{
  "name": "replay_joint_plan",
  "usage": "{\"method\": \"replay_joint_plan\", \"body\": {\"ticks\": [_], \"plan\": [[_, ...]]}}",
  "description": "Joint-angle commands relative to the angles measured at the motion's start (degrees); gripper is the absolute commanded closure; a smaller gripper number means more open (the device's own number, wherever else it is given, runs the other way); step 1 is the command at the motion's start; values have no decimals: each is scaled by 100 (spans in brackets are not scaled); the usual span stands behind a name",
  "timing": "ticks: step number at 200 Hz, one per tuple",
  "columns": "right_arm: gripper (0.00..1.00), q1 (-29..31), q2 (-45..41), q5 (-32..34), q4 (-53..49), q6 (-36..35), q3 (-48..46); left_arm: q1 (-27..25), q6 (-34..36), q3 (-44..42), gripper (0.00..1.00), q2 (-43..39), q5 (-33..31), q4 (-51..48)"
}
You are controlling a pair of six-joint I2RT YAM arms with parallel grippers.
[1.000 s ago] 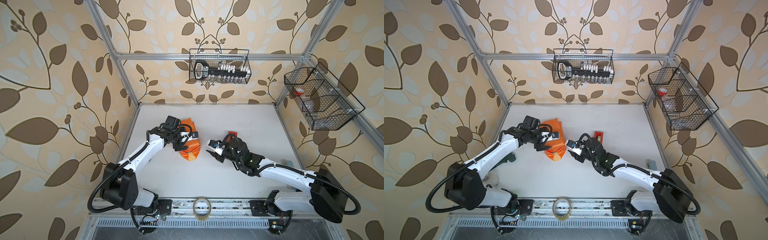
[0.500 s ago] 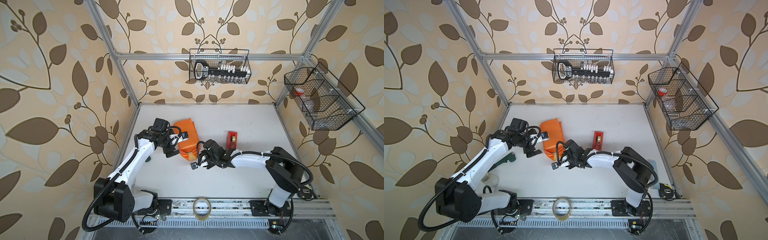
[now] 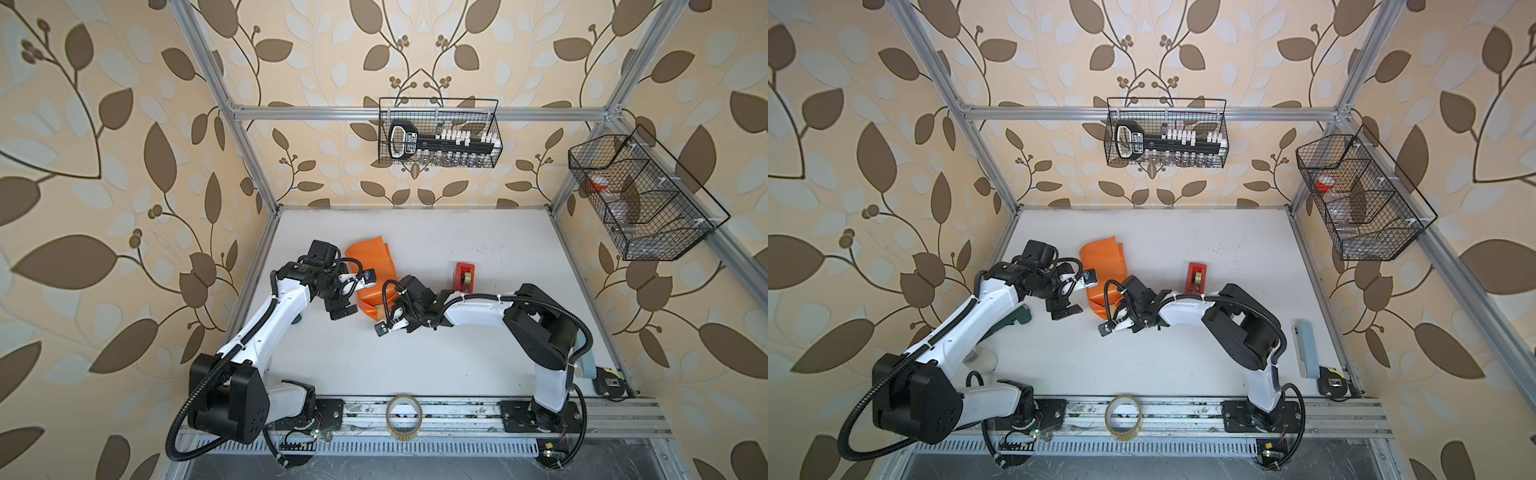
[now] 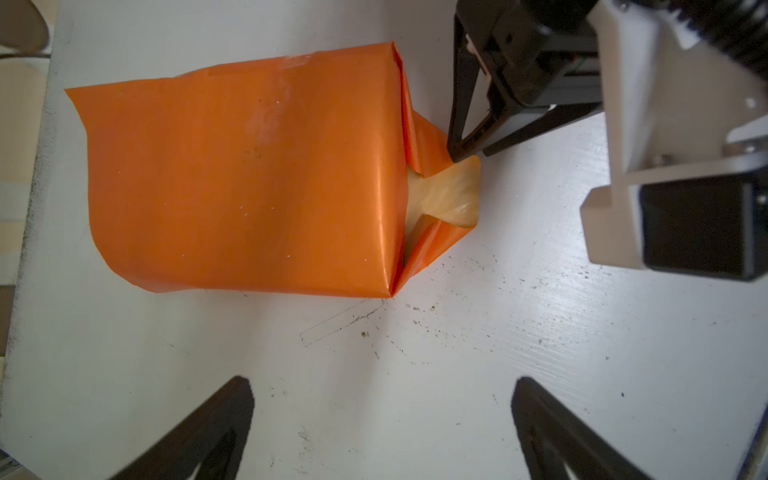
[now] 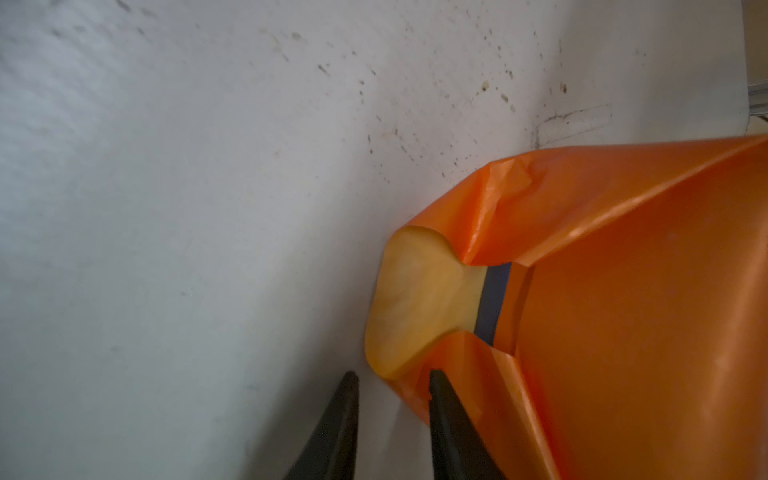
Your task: Wrap the gift box in paper
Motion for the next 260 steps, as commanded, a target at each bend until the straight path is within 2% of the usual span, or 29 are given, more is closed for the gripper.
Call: {"method": "replay_joint_plan", "body": {"ticks": [1, 59, 121, 167, 220, 260], "plan": [[72, -71, 238, 86, -131, -173, 31, 59, 57, 134, 1, 26, 56, -59], [80, -81, 415, 32, -345, -410, 120, 129, 164, 122, 1, 95, 43, -13], [79, -11, 562, 9, -578, -594, 259, 129, 108, 214, 1, 112, 73, -49], [100, 3, 534, -54, -544, -550, 244, 146, 106, 104, 1, 92, 93, 86], [100, -215, -18, -585, -194, 50, 54, 242, 361, -322, 1, 46, 540, 837], [100, -262, -144, -855, 65, 457, -55, 355, 970, -663, 1, -29, 1188, 1224]]}}
